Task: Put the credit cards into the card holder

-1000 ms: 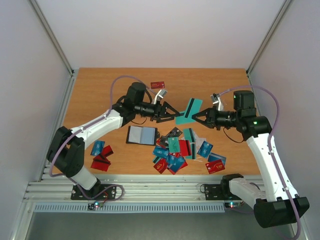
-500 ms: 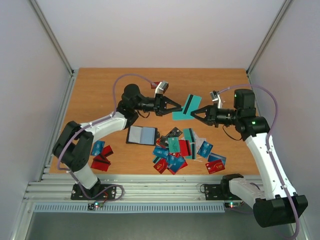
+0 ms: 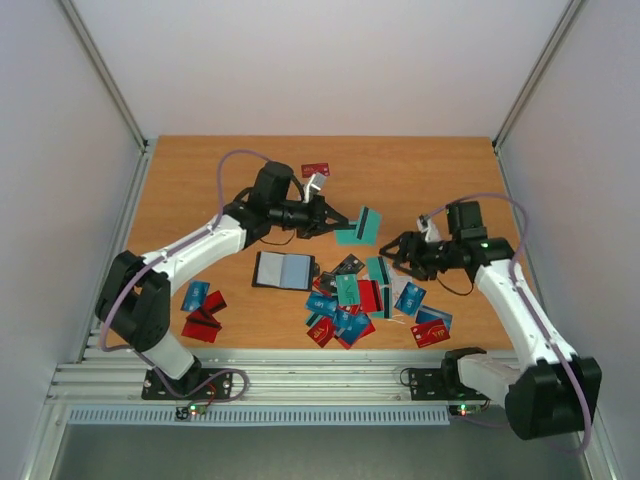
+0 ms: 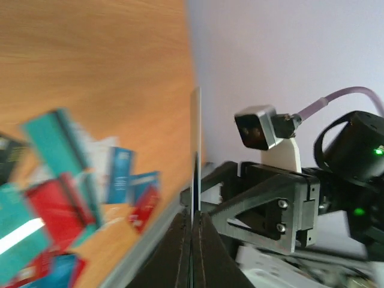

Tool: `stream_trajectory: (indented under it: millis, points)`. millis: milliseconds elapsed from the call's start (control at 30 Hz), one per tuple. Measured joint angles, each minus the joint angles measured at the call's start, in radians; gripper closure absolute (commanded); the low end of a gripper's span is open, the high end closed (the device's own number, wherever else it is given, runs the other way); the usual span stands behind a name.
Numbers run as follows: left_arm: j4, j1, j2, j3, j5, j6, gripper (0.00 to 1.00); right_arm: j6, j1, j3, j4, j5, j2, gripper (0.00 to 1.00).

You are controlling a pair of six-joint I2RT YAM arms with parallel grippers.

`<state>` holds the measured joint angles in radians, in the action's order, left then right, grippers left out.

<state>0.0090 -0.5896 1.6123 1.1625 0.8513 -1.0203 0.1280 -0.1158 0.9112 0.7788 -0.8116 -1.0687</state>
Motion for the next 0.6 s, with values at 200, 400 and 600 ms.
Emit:
stream_trajectory:
  millis: [200,400,600]
  points:
    - [-0.486,0.014,0.008,0.082,-0.256,0.303,1.0,0.013,0.0,-0.122,0.07,0.146,-0.141,0.33]
    - [-0.845,0.017,0.051,0.261,-0.463,0.49,1.0,0.016,0.0,-0.076,0.079,0.176,-0.143,0.31]
    - [-0.919,0.017,-0.018,0.274,-0.545,0.504,1.0,0.121,-0.032,-0.071,-0.084,0.088,-0.12,0.31]
